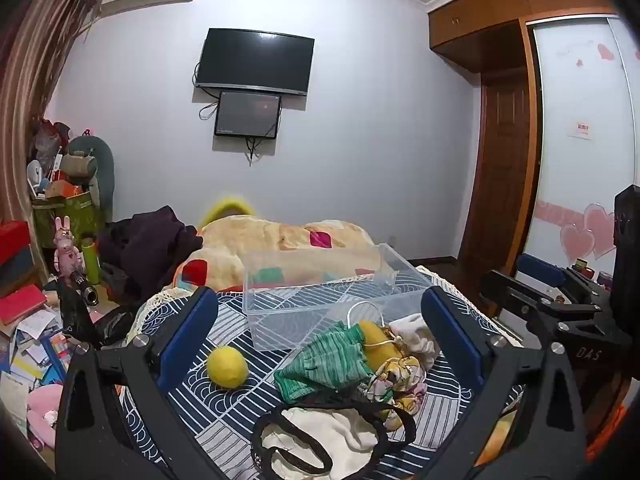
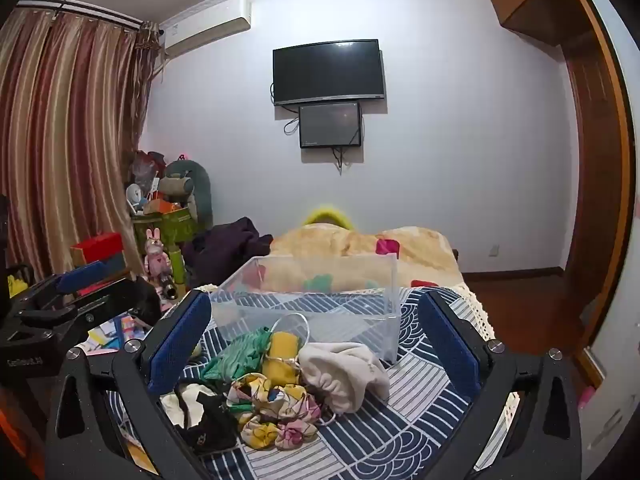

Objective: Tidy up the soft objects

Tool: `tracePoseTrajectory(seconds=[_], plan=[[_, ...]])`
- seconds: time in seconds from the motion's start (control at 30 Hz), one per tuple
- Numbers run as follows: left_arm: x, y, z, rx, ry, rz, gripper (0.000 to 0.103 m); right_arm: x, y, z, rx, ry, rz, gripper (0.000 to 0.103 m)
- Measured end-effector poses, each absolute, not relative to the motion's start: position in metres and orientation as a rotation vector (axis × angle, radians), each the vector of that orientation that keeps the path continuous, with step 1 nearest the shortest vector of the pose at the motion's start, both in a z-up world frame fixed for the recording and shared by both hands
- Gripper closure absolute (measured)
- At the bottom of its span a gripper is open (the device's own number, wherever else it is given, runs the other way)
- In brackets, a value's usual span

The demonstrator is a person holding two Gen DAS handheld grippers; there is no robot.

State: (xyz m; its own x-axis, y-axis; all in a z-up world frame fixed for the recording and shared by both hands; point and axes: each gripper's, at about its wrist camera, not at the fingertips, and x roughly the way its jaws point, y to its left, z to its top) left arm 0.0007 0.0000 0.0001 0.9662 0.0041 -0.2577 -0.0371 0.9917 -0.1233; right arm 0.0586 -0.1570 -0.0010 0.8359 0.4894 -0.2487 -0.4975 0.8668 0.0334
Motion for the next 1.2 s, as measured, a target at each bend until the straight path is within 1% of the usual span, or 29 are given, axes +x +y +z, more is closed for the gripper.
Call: tracePoseTrajectory(seconds=[0.07,0.23,1.2], plan=[[-0.002,0.000,0.000,-0.127,0.231,0.017,0.000,0.058,-0.157,-0.001,-0.031,0.254,0.524,0.000],[-0.001,0.000,0.009,-0.122,0.230,0.025,0.000,0.058,-0.157,-0.002,-0.027,0.252,0.525,0.000],[-0.009,-0.002,0.014,-0.101,0.220,0.021,0.000,0.050,-0.157,0.003,-0.018,0.247,0.531,0.000]])
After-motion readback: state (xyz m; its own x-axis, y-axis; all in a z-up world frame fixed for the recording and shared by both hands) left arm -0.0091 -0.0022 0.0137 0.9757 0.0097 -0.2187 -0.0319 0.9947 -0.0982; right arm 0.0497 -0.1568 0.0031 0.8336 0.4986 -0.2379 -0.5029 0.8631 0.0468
